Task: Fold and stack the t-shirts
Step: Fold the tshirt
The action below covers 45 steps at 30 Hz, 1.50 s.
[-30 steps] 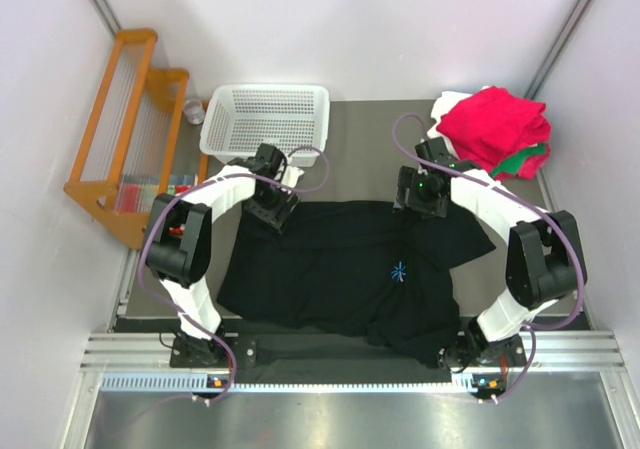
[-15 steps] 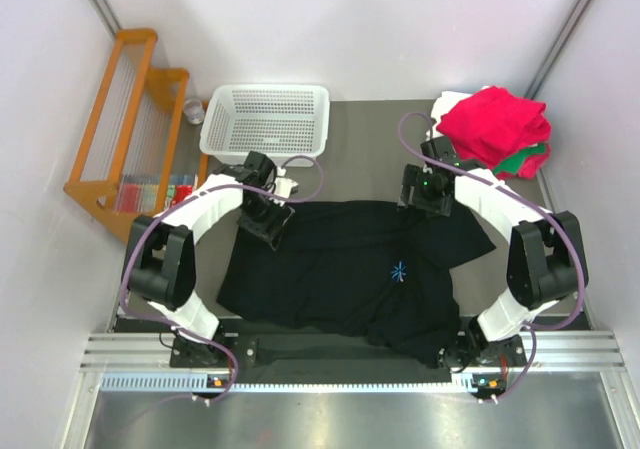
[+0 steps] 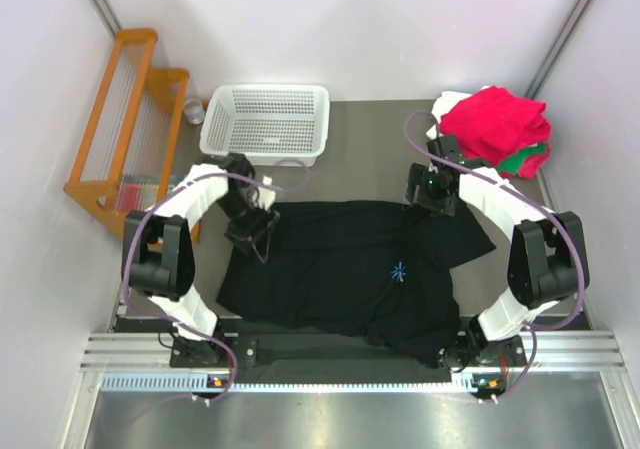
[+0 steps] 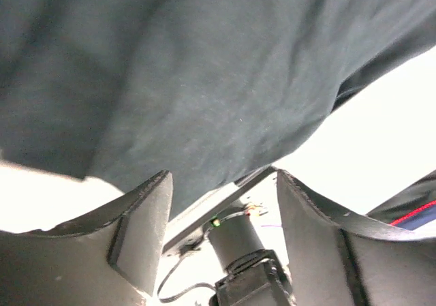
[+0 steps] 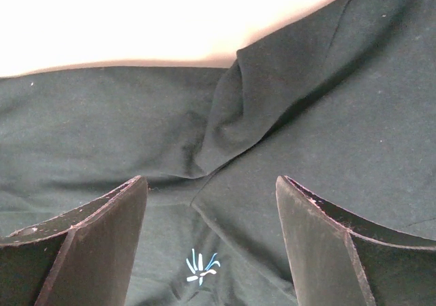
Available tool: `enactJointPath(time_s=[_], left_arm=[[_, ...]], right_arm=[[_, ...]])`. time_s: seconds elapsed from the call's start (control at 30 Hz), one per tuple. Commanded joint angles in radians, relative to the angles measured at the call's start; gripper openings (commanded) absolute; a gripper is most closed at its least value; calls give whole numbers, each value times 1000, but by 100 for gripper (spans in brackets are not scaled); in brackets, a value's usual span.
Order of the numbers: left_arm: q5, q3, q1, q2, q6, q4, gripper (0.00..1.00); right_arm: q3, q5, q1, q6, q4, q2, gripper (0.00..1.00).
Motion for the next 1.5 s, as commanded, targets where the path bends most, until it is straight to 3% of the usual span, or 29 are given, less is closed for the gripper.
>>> enactJointPath(time_s=[0.0,0.13,0.23,0.53,0.63,0.93,1.17,1.47], left_arm=[[81,192,141,62,-78,52,64],[26,366,132,68,-213,187,64],[-13,408,132,99,-287,269,64],[-142,241,147,208,-253,384,61],[-149,217,164,217,-258,416,56],[-166,233,202,255,-258,450,54],[-166,160,201,225,-282,568,47],[-158,-7,201,139,-299,759,46]], right_arm=[[40,-9,-14,-7,-4,-42,76],[40,-14,-14,1,2,-37,76],[38,-19,-14,4,5,-32,75],[45,-10,-15,-2,-2,-51,75],[52,-10,-15,-4,-7,-43,75],[34,-17,-14,-5,8,-37,76],[25,-22,-15,-7,17,-40,76],[25,-40,-12,-5,24,-46,76]])
